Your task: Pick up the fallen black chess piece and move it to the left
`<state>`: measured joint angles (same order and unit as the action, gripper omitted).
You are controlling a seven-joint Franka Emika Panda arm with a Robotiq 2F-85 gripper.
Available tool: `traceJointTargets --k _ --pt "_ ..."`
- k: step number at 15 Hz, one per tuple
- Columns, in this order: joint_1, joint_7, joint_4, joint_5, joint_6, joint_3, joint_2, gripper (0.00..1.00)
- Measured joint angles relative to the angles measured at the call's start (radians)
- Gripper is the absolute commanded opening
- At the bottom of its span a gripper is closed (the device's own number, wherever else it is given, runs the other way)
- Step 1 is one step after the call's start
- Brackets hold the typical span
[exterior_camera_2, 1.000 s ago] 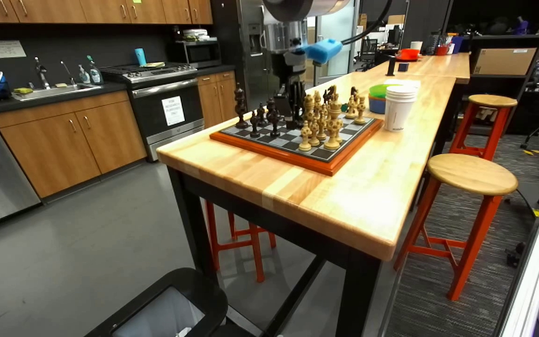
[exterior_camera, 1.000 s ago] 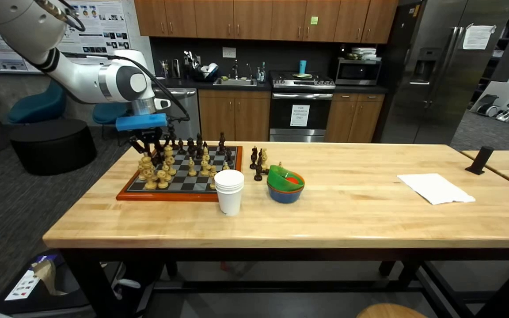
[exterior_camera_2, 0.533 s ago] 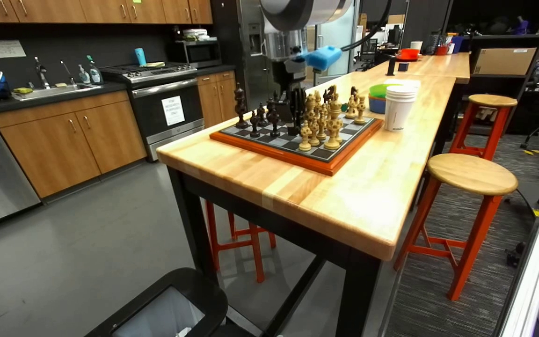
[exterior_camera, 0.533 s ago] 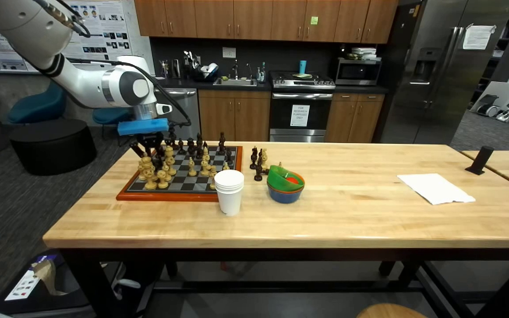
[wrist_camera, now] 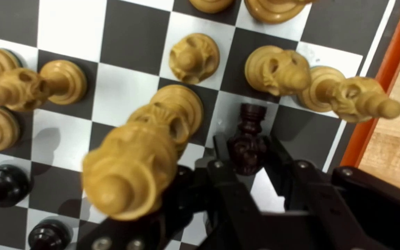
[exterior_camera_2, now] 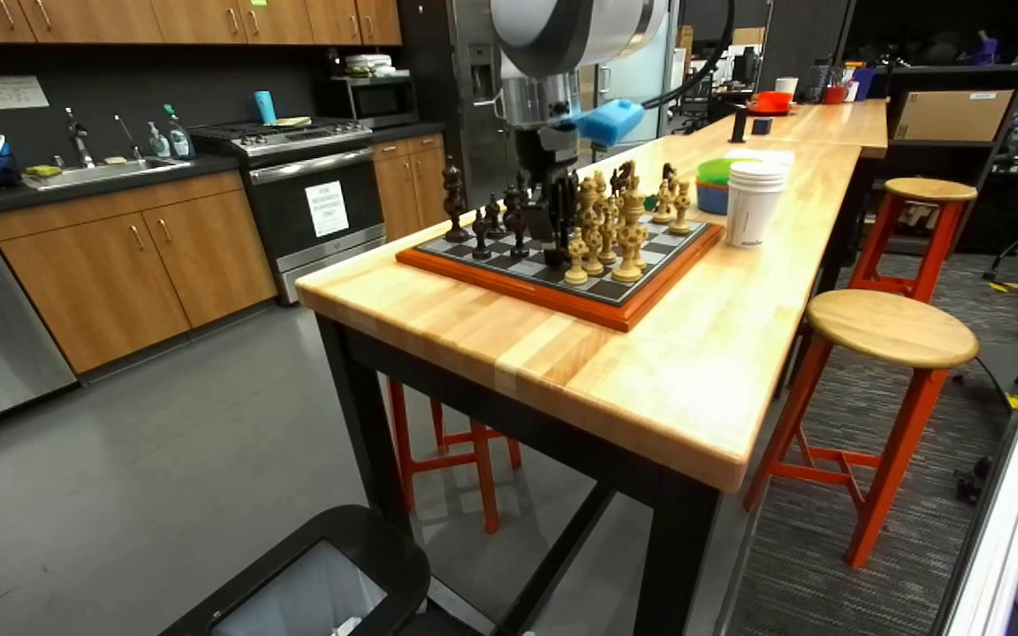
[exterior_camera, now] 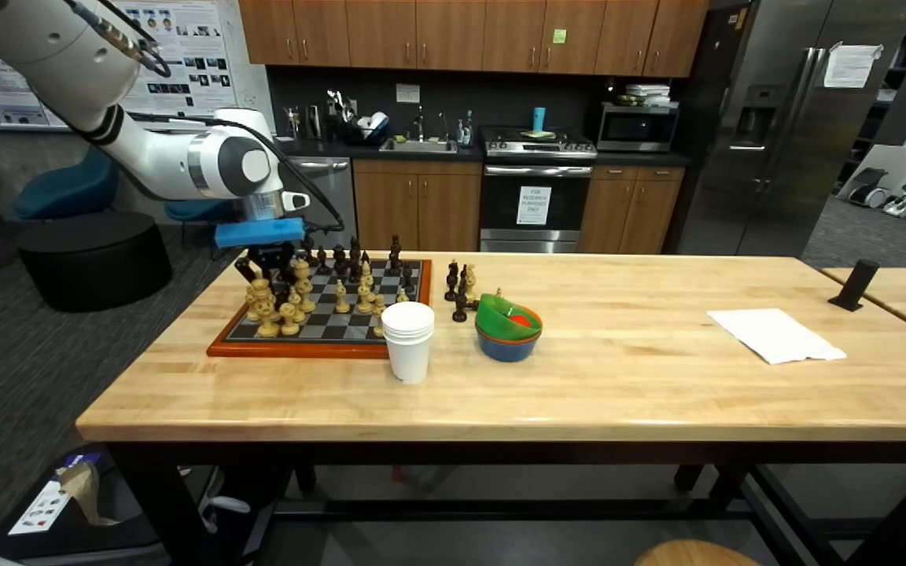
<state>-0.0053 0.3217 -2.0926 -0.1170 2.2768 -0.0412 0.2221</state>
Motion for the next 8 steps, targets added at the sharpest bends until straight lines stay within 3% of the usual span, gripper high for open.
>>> traceJointTargets --k 4,8 --pt "-0.003 0.009 0.004 0.0 0.0 0.0 0.001 0.42" --pt "-0.001 0.026 0.02 0.0 0.0 -0.002 0.001 0.32"
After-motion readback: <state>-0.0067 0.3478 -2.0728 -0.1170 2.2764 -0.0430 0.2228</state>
